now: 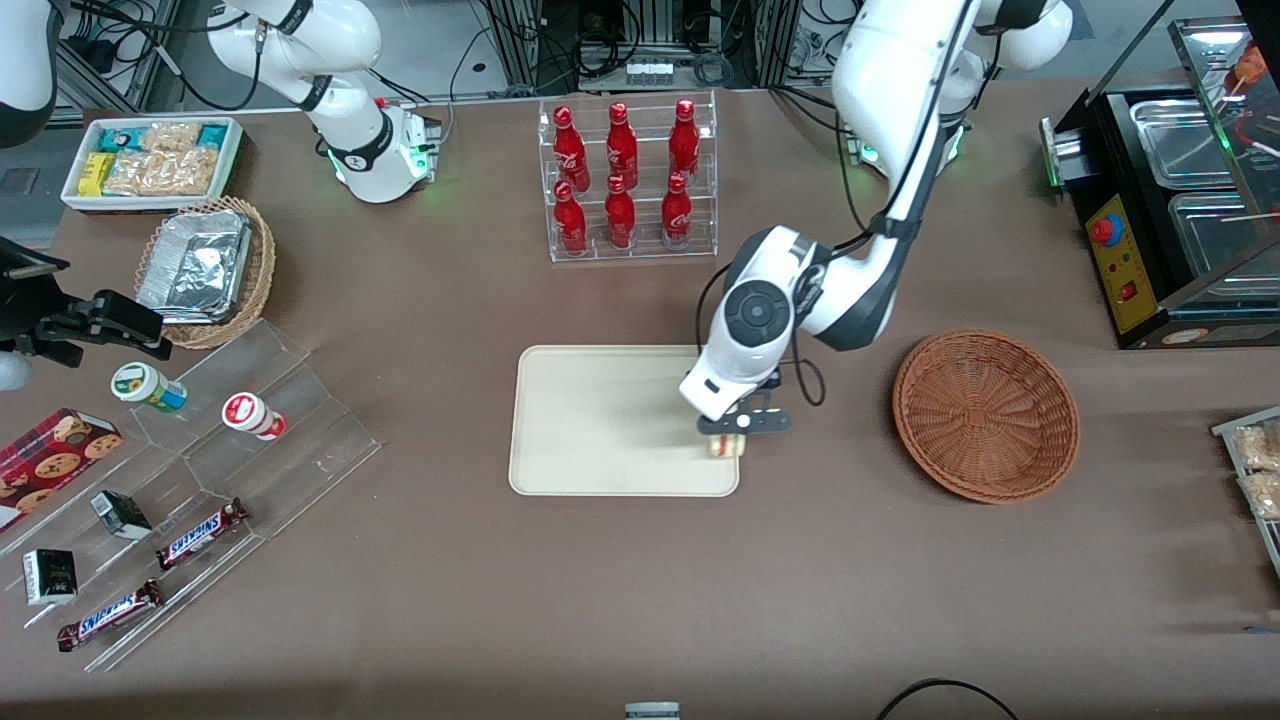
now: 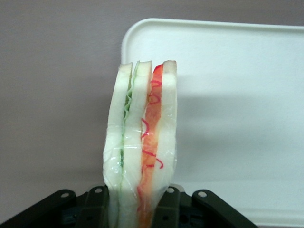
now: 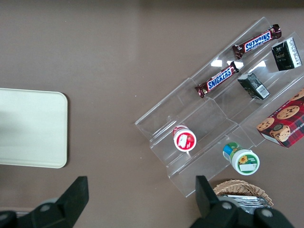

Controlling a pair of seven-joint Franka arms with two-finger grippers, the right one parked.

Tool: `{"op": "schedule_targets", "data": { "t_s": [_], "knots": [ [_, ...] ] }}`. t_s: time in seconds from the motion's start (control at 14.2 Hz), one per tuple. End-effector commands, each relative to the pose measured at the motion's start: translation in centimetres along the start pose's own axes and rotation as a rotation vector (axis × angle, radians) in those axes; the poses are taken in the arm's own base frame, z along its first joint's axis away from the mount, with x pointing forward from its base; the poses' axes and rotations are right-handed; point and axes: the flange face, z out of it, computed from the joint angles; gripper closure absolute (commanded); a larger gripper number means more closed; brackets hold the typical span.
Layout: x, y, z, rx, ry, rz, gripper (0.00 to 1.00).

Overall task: Place sandwich from basket to tray
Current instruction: 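Lift the sandwich and carry it over the cream tray, then lower the sandwich onto the tray and open the left gripper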

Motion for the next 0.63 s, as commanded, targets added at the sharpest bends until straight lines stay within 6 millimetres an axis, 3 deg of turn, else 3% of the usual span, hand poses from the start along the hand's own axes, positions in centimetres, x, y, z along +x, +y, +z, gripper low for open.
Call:
{"op": "schedule_targets", "data": {
  "t_s": [0.0,0.42,0.49,0.56],
  "knots": [
    [0.1,2.1,0.9,-0.026,-0.002,0.016,0.70],
    [-0.5,3.1,4.8,-0.018,-0.017,0.035,0.65],
    [-0.4,3.2,5.0,-0.023,-0.011,0.029,0.61],
    [-0.3,3.2,4.9,-0.030,-0.001,0.025,0.46]
  ]
}}
